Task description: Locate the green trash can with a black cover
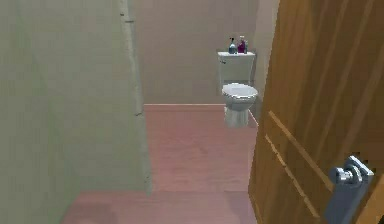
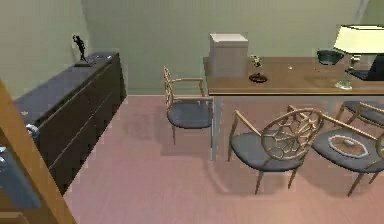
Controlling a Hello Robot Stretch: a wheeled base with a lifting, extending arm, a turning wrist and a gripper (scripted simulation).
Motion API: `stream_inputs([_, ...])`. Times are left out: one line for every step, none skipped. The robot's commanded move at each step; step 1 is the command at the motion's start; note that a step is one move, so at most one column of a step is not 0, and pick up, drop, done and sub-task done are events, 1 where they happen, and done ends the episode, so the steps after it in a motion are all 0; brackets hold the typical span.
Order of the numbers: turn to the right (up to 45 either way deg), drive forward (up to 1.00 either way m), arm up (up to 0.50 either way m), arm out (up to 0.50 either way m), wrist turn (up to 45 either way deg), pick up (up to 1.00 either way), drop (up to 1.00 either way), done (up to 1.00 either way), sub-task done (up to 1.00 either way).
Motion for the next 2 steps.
stream_inputs([0.0,1.00,0.00,0.00,0.0,0.00,0.00,0.00,0.00])
stream_inputs([0.0,0.60,0.00,0.00,0.0,0.00,0.00,0.00,0.00])
